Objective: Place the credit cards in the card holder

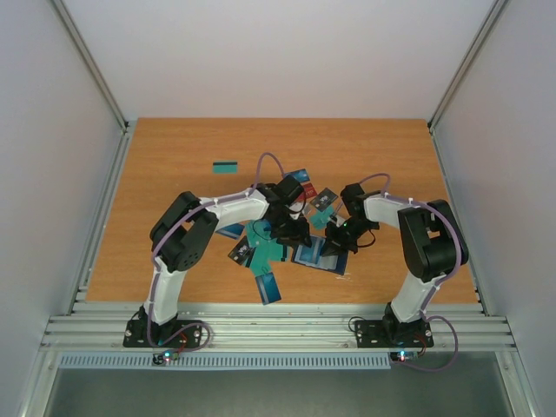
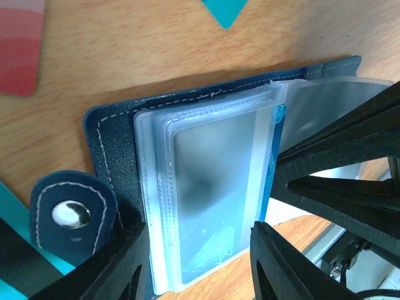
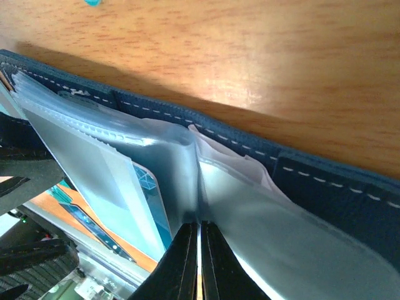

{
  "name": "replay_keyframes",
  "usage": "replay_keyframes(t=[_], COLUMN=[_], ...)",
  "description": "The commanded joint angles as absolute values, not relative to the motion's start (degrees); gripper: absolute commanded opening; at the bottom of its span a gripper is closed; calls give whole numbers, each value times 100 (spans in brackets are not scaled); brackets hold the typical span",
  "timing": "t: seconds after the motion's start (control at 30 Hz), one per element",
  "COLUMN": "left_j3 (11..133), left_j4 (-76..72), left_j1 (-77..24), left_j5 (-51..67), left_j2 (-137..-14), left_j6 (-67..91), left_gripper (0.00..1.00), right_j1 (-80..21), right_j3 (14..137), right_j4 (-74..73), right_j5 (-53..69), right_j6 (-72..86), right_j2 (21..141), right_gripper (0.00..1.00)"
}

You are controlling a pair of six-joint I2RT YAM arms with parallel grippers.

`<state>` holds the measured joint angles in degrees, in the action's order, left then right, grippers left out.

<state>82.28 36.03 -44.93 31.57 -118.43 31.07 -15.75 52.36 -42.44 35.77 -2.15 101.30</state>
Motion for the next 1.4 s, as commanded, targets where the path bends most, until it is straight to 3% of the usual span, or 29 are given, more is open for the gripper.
replay_keyframes(t=[0.0, 1.37], left_j3=[8167, 8384], left_j4=[3413, 3498], left_j1=[-4465, -4691], left_j5=[3372, 3243], left_j2=[-11918, -11632], left_j6=[3129, 3019], left_gripper=[46, 45], right_j1=[-1635, -1639], right_j3=[5108, 5074], right_j4=[-4025, -4043], right_j5=[2997, 3046], right_j6=[-314, -334], right_j2=[10518, 10640], right_gripper=[6, 6])
